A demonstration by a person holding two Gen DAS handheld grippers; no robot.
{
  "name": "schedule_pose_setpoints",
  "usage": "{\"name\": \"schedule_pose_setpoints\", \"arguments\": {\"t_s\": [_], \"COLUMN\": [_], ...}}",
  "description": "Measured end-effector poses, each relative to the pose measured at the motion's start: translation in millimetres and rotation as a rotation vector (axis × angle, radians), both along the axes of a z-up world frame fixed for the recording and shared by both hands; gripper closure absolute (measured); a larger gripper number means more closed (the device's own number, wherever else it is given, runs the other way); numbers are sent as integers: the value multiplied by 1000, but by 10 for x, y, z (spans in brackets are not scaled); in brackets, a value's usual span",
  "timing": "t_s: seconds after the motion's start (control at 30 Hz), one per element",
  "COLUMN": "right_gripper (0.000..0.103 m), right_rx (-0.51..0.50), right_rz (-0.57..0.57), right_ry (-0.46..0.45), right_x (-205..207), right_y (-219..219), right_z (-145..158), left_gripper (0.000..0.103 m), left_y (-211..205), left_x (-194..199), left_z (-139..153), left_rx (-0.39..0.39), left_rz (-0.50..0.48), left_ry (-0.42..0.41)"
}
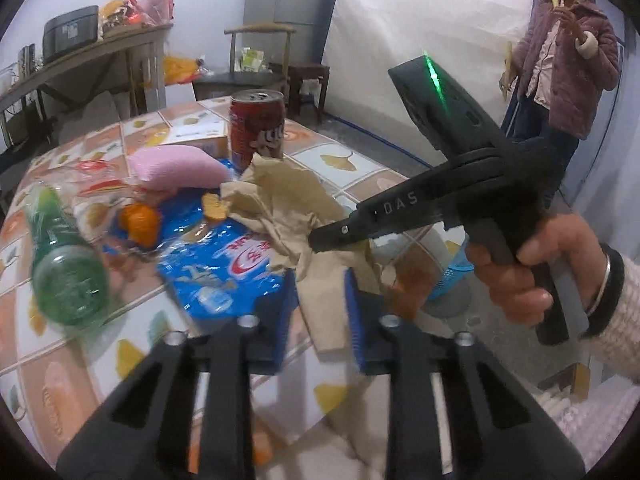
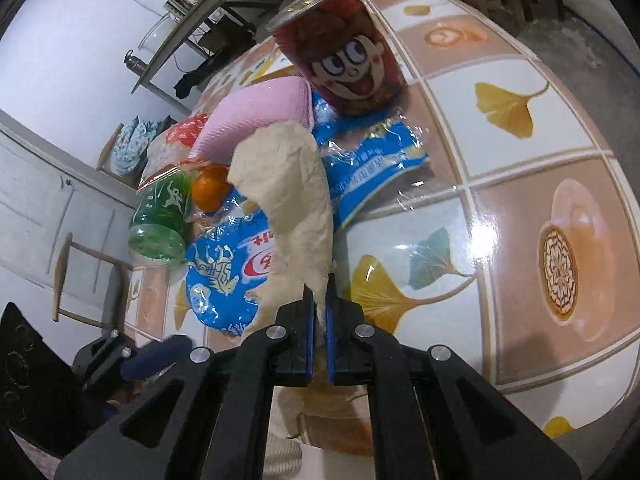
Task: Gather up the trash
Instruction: 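Grasp the tan paper napkin with the right tool and lift it, then lift the napkin higher with the right tool while the left tool moves aside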
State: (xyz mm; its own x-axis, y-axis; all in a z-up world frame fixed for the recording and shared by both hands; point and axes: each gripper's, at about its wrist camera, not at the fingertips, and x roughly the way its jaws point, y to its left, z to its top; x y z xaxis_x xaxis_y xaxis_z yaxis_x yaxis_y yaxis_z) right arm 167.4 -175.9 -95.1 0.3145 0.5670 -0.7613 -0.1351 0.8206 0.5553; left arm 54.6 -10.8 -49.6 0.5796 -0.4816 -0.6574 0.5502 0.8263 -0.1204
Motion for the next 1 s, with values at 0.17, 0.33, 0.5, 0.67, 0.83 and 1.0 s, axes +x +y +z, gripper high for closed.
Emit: {"name": "schedule_pose_setpoints", "arguments": {"t_s": [0.17, 0.33, 0.5, 0.67, 0.83, 1.0], "right_gripper": [97, 87, 59, 53, 29, 27], "right_rx": [70, 60, -38, -96, -89, -94], "right_rz": [-14, -19, -44, -54, 93, 224], "right_ry": [36, 24, -74, -213, -358, -323], "right_x": [12, 13, -58, -146, -133, 162], "right_y": [-105, -177, -298, -434, -259, -16], "right_z": [-87, -52, 176, 482, 758, 568], "left_gripper": [98, 102, 102, 102, 102, 102], "left_y": [-143, -218, -221, -222, -212, -173], "left_x": [206, 341, 357, 365, 341, 278], "left_z": [-108, -258, -355, -365, -371, -396], "left_rx": [-7, 48, 62, 69, 62, 39], "left_rz": [-4, 19, 31, 31, 33, 33], "left_ry": [54, 113, 142, 132, 121, 101]}}
